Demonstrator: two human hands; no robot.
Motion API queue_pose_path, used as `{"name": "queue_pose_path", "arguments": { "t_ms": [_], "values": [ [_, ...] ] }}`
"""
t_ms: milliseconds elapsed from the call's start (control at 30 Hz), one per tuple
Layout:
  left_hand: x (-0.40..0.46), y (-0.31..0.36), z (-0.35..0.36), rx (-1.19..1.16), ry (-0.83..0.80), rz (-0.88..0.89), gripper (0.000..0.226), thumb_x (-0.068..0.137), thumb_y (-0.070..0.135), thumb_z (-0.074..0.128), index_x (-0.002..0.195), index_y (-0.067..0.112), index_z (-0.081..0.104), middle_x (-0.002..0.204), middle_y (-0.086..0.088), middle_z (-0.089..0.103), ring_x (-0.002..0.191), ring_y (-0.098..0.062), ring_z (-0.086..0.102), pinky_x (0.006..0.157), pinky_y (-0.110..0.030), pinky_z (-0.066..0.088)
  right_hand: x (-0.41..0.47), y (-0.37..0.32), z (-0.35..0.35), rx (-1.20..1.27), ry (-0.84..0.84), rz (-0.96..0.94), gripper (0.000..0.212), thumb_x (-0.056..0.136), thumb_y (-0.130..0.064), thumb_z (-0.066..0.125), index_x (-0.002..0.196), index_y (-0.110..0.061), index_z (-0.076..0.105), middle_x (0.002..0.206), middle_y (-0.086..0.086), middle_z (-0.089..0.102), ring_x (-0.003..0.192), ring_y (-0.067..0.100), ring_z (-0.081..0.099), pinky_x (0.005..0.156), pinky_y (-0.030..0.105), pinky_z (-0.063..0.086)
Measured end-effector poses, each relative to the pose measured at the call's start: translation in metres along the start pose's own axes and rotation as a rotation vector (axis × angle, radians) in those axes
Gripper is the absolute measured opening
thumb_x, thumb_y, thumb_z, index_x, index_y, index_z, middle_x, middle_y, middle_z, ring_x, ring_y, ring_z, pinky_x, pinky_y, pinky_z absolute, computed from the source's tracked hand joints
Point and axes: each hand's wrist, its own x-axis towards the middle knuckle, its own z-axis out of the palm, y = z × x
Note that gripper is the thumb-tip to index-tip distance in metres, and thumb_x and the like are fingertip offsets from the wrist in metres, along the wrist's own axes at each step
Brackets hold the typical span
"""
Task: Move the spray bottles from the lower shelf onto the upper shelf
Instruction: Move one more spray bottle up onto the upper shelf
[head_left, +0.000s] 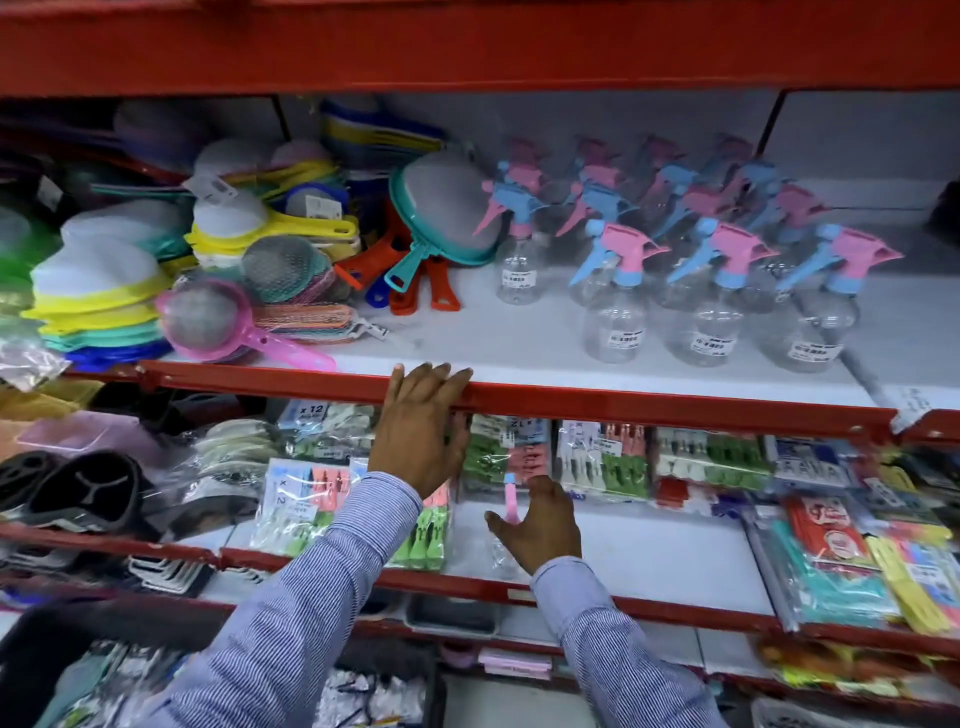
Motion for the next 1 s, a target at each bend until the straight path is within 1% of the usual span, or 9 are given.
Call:
{"name": "queue_pose_path", "arguments": {
  "t_ms": [100,200,300,467,600,767,833,900,1000],
  "values": [
    [0.0,-0.003,-0.002,-0.014,-0.015,0.016,0.061,0.077,0.022,0.066,0.135,0.028,0.046,0.131,-0.004,0.06,0.126,-0.021,0.045,0.119,-0.049,0.024,0.009,-0.006,0.015,-0.07,-0.082,0.066,0.065,0.07,-0.042,0.075,0.121,-0.011,0.05,0.124,0.01,0.058,0.115,0.033,0.057,0.086,0.038,0.052],
    [0.0,-0.005,-0.004,-0.036,-0.024,0.028,0.062,0.078,0.022,0.065,0.136,0.028,0.046,0.132,-0.003,0.059,0.126,-0.02,0.045,0.119,-0.048,0.024,0.012,-0.008,0.016,-0.077,-0.065,0.07,0.037,0.072,-0.023,0.071,0.105,-0.01,0.059,0.107,0.013,0.069,0.099,0.033,0.066,0.078,0.033,0.055],
    [-0.001,-0.008,-0.005,-0.054,-0.035,0.05,0.065,0.076,0.022,0.065,0.137,0.027,0.044,0.132,-0.003,0.058,0.125,-0.02,0.045,0.119,-0.045,0.023,0.006,-0.014,0.004,-0.036,-0.019,0.044,0.03,0.069,-0.016,0.068,0.098,-0.01,0.064,0.099,0.012,0.071,0.093,0.032,0.067,0.073,0.03,0.053],
    [0.002,-0.018,-0.008,-0.098,-0.045,0.104,0.067,0.075,0.021,0.067,0.138,0.025,0.045,0.137,-0.005,0.056,0.127,-0.022,0.046,0.117,-0.041,0.025,-0.029,-0.047,-0.059,0.063,0.168,-0.101,0.036,0.06,-0.021,0.071,0.096,-0.02,0.071,0.083,0.004,0.074,0.069,0.021,0.066,0.06,0.02,0.044],
    [0.007,-0.03,-0.011,-0.102,-0.014,0.076,0.06,0.07,0.017,0.068,0.129,0.019,0.056,0.132,-0.009,0.061,0.126,-0.029,0.049,0.114,-0.045,0.033,-0.06,-0.092,-0.132,0.077,0.394,-0.281,0.027,0.06,-0.034,0.076,0.083,-0.022,0.068,0.066,-0.008,0.066,0.055,0.01,0.059,0.047,0.013,0.039],
    [0.004,-0.031,-0.016,-0.111,-0.006,0.076,0.05,0.071,0.017,0.067,0.121,0.019,0.062,0.118,-0.004,0.069,0.11,-0.025,0.057,0.105,-0.043,0.043,-0.055,-0.155,-0.195,0.285,0.603,-0.392,0.02,0.06,-0.031,0.074,0.078,-0.025,0.067,0.063,-0.012,0.064,0.057,0.007,0.06,0.053,0.006,0.042],
    [0.004,-0.03,-0.019,-0.118,0.005,0.075,0.051,0.071,0.017,0.067,0.122,0.02,0.062,0.117,-0.003,0.069,0.108,-0.025,0.058,0.104,-0.041,0.044,-0.035,-0.175,-0.205,0.319,0.636,-0.392,0.021,0.062,-0.028,0.076,0.081,-0.022,0.071,0.067,-0.008,0.066,0.062,0.013,0.062,0.058,0.012,0.046],
    [0.003,-0.028,-0.021,-0.131,0.016,0.077,0.052,0.07,0.016,0.068,0.122,0.02,0.062,0.115,-0.003,0.07,0.107,-0.024,0.058,0.102,-0.039,0.045,-0.01,-0.187,-0.206,0.334,0.625,-0.374,0.022,0.064,-0.027,0.076,0.084,-0.017,0.072,0.073,-0.001,0.072,0.069,0.02,0.067,0.071,0.029,0.055],
    [0.001,-0.026,-0.024,-0.161,0.028,0.064,0.055,0.066,0.014,0.073,0.12,0.021,0.063,0.113,-0.002,0.07,0.106,-0.022,0.058,0.101,-0.036,0.043,0.028,-0.194,-0.198,0.322,0.626,-0.319,0.021,0.066,-0.025,0.074,0.081,-0.011,0.072,0.075,0.01,0.073,0.071,0.03,0.066,0.072,0.038,0.057]
  ]
}}
